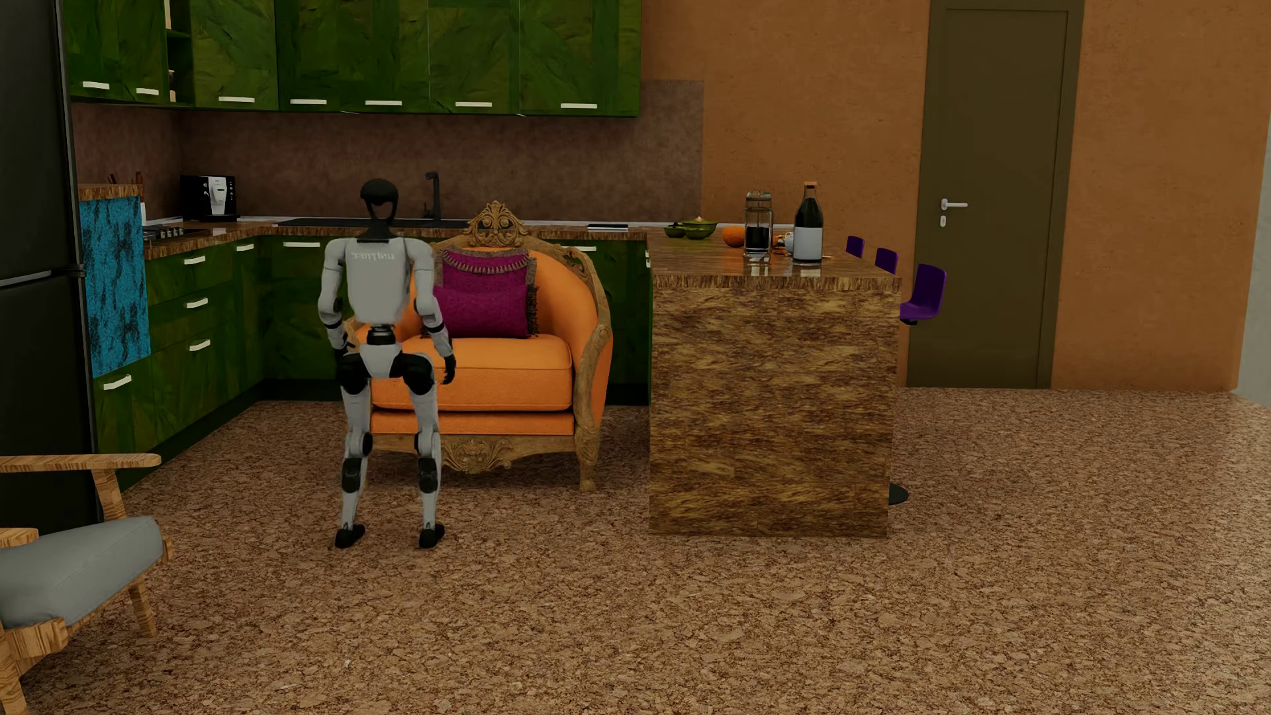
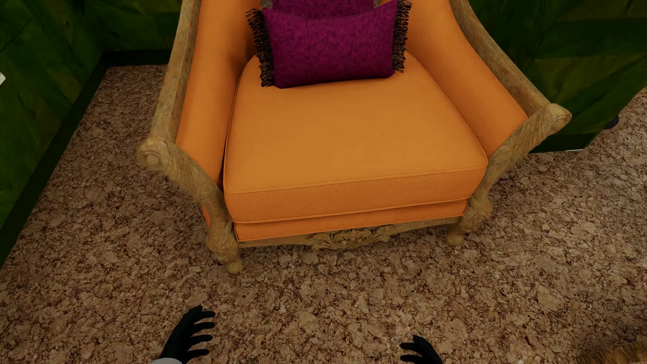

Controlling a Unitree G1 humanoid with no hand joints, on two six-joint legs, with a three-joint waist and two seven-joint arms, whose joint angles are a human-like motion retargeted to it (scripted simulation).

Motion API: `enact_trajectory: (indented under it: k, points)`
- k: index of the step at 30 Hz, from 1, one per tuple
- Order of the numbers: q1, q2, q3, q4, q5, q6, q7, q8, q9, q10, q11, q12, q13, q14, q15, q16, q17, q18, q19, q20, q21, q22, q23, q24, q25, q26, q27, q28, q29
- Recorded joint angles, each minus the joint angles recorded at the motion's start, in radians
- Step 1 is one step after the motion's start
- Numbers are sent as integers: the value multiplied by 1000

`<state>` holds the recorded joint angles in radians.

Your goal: Walk to the orange armchair

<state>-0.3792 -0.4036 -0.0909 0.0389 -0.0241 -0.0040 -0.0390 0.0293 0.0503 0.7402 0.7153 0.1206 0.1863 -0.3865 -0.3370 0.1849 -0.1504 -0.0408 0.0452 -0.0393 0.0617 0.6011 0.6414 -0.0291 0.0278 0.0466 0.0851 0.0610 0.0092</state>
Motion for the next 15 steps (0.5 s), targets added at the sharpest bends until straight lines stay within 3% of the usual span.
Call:
enact_trajectory:
  k: [4, 7, 10, 13, 15]
  points:
    - [17, 30, 24, -3, -4, -19, -13, -14, 8, -47, -60, 27, -17, 39, 40, -7, -9, -2, 1, 18, -20, 2, 7, -12, -12, 14, 0, -36, -7]
    - [18, 28, 13, -6, -7, -20, -4, -5, -16, -43, -57, 27, 5, 37, 41, 4, 6, 4, 6, 6, -22, -7, 5, 35, -14, -9, -17, -86, 14]
    - [23, 26, -4, -5, -8, -20, 6, 2, -30, -35, -42, 13, 20, 31, 34, 14, 17, 4, 7, 7, -4, -11, 6, 67, -23, -54, 24, -119, 38]
    - [26, 30, 5, -9, -13, -11, -1, -7, -22, -50, -53, 13, 16, 45, 43, -19, -11, 2, 6, -6, -8, -10, 24, 38, -15, -23, 53, -115, 48]
    - [19, 20, 13, -12, -17, -1, 3, -3, -11, -52, -49, 21, 1, 52, 49, -7, -13, 4, 8, -16, -2, -9, 7, 21, -14, -14, 46, -113, 28]
